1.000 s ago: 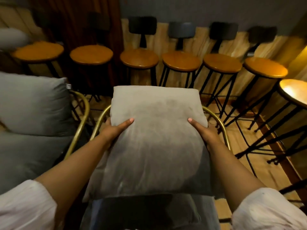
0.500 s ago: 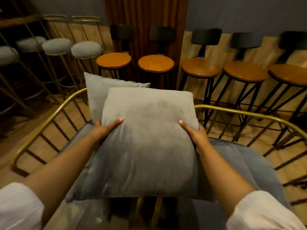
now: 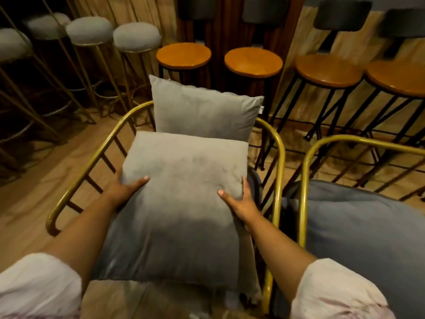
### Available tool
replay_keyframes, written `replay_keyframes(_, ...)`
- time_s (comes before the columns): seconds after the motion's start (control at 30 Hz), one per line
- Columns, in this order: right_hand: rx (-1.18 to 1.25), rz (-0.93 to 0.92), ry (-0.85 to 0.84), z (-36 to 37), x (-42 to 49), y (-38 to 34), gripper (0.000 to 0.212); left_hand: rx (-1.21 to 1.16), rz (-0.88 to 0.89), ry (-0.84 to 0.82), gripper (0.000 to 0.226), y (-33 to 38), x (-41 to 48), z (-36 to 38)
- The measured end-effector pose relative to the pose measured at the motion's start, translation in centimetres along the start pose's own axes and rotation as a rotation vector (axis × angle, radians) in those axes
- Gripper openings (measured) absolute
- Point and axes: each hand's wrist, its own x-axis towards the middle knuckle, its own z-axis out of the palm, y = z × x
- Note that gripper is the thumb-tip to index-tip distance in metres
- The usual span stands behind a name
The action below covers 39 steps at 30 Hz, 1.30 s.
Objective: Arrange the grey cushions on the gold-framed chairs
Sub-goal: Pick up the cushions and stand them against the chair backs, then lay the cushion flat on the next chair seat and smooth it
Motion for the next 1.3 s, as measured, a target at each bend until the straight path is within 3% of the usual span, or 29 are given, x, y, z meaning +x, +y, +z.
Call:
replay_keyframes(0.13, -0.302, 0.09, -0.071, 0.9, 2.5, 3.0, 0.109, 0.125, -0.084, -0.029, 0.096, -3.2, 3.1, 1.5)
replay_keyframes(0.33, -0.338, 0.123, -0.099, 0.1, 2.5, 2.3, 0.115, 0.231, -0.111, 0.064, 0.093, -3.0, 3.0, 2.4)
replay_keyframes(0.5, -0.472, -0.073, -0.027, -2.1, 1.4, -0.5, 0.09, 0.345, -0.034, 0.162, 0.074, 1.5, -0.1, 7.1)
replay_keyframes(0.6, -0.477, -0.171, 0.101, -5.1, 0.0, -3.0, 0.059, 0.394, 0.101, 0.084, 0.066, 4.7, -2.0, 11.1)
replay_keyframes(0.7, -0.441, -0.276, 0.321, -10.4, -2.5, -3.5, 0.042, 0.315, 0.289, -0.079, 0.06, 7.8, -5.5, 16.7)
replay_keyframes(0.9, -0.485, -0.193, 0.47, -24.2, -8.7, 0.9, 0.04, 0.168, 0.515, -0.442, 0.052, 12.2, -15.0, 29.6)
replay_keyframes(1.0, -0.475, -0.095, 0.554, -31.2, -10.4, 4.3, 0.03, 0.149, 0.454, -0.597, 0.059, 12.4, -18.4, 36.2)
replay_keyframes(1.1, -0.484, -0.012, 0.616, -37.6, -11.6, 7.5, 0.028, 0.059, 0.219, -0.629, 0.066, 10.9, -20.5, 42.4)
replay_keyframes(1.23, -0.548, 0.123, 0.547, -45.2, -11.3, 11.6, 0.033, 0.018, -0.021, -0.425, 0.032, 7.4, -21.6, 48.6)
replay_keyframes(1.3, -0.551, 0.186, 0.468, -48.2, -10.5, 13.3, 0.042, 0.041, -0.062, -0.288, 0.05, 5.8, -21.6, 50.3)
